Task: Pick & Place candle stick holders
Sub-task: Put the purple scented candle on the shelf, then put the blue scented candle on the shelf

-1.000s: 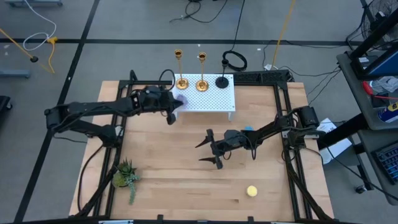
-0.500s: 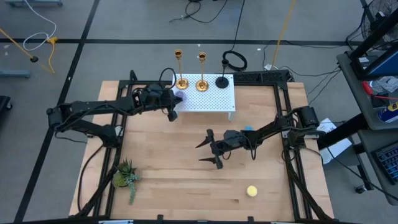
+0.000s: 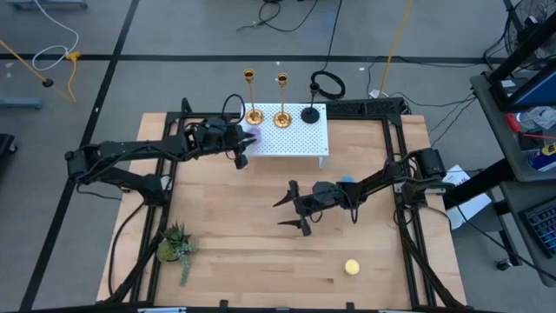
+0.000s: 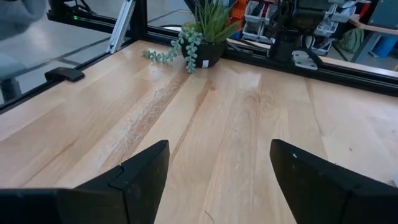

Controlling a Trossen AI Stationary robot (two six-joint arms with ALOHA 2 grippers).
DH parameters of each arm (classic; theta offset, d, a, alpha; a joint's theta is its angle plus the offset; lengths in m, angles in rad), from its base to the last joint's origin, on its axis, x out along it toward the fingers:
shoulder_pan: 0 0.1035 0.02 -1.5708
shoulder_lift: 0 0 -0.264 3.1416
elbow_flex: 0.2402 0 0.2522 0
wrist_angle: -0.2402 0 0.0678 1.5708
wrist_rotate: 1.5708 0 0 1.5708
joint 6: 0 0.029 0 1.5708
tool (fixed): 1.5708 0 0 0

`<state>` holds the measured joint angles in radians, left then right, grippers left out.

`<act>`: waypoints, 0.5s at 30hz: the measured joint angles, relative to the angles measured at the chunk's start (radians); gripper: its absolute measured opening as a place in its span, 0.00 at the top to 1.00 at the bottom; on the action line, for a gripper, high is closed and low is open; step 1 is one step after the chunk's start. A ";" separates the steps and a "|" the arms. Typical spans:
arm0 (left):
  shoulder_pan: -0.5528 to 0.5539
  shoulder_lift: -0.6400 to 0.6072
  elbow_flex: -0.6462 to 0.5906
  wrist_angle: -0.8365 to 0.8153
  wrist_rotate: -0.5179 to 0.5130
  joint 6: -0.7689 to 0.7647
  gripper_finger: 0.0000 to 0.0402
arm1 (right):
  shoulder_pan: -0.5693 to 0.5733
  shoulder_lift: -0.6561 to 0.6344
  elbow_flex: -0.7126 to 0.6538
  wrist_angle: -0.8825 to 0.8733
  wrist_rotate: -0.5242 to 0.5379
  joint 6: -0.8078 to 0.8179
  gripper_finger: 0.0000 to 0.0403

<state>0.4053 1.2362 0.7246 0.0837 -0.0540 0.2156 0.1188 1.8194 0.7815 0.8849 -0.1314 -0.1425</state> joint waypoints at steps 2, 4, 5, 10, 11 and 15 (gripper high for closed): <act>0.000 0.000 0.000 0.000 0.000 -0.001 0.75 | 0.000 0.000 0.000 0.001 0.000 0.000 0.31; 0.000 0.000 0.000 0.001 0.000 0.001 0.70 | 0.000 0.000 0.000 0.000 0.000 0.000 0.31; 0.000 0.000 0.000 0.002 0.000 0.001 0.68 | 0.000 0.000 0.000 0.001 0.000 0.000 0.31; -0.021 -0.036 -0.001 0.026 0.001 -0.014 0.64 | 0.001 -0.014 0.000 -0.014 0.000 0.000 0.31; -0.030 -0.053 -0.001 0.037 0.001 -0.014 0.64 | 0.002 -0.036 0.000 -0.038 0.001 0.000 0.31; -0.079 -0.153 -0.001 0.026 0.001 -0.015 0.67 | 0.020 -0.160 0.001 -0.208 0.053 0.007 0.31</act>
<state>0.3268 1.0834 0.7235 0.1097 -0.0528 0.2008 0.1387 1.6597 0.7826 0.6772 -0.0781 -0.1350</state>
